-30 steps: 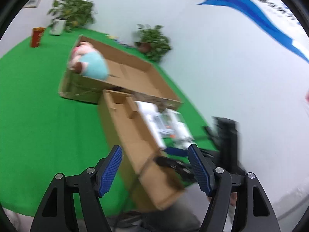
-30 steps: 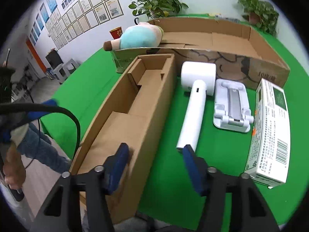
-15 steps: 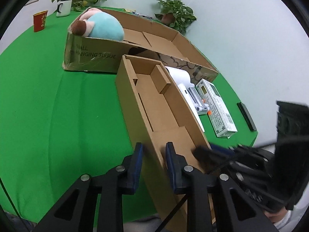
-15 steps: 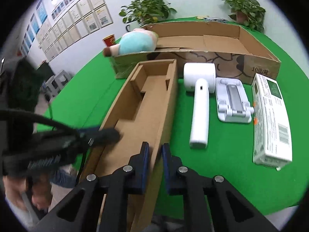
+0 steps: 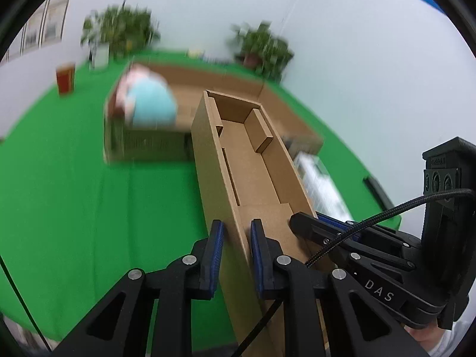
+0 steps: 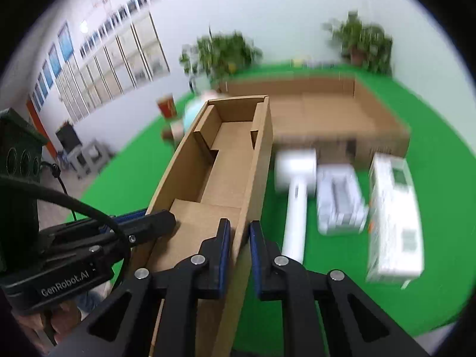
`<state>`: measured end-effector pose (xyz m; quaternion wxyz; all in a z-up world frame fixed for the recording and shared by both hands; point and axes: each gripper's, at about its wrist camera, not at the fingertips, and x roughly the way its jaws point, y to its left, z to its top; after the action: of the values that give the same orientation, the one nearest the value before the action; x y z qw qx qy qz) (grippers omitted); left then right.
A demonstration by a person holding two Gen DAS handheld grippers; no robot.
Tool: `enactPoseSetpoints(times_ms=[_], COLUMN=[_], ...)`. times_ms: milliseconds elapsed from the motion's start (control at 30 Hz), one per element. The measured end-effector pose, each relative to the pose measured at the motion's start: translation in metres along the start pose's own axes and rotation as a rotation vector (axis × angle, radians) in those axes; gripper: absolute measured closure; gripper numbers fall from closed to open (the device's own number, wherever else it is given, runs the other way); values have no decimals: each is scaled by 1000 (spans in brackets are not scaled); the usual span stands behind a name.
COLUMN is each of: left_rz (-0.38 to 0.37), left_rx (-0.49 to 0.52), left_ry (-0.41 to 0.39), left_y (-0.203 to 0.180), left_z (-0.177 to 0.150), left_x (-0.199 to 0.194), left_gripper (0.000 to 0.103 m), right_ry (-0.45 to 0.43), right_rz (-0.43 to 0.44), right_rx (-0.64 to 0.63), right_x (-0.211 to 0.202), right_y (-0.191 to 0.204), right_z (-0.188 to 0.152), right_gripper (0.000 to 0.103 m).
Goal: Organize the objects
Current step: 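Lower the cardboard tray into the box beside the plush pig and release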
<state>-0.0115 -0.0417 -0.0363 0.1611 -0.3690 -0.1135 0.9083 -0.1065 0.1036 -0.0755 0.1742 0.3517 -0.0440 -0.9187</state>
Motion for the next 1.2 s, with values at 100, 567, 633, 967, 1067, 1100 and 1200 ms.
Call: enactPoseSetpoints(times_ms=[100,567,633,967,1067,1100,1200], left_rz=[27,40,42,158,233,257,286], left_rx=[69,229,224,152,137,137,107], left_ry=[-97,-247,-239,-30,88,116,241], left_y=[-16,-52,-44,20,42,46,66], left_z=[28,191,213,277,266,260,241], left_x=[-18,-1,10,134,187,199,241], left_gripper=[88,88,88,91,92,92,93], right_ry=[-103,-286,-278,-61,83,134,251], right_rz=[6,-39,-32,0,45,58,55], right_rx=[-16,-38,-37,17,65,77,106], right_x=[-15,-10,4,130,185,201,229], right_y=[-1,-35,-37,-65,-79,-82,-84], right_z=[29,170,186,201,182,174,154], right_gripper=[91,92,92,92,92,92,91])
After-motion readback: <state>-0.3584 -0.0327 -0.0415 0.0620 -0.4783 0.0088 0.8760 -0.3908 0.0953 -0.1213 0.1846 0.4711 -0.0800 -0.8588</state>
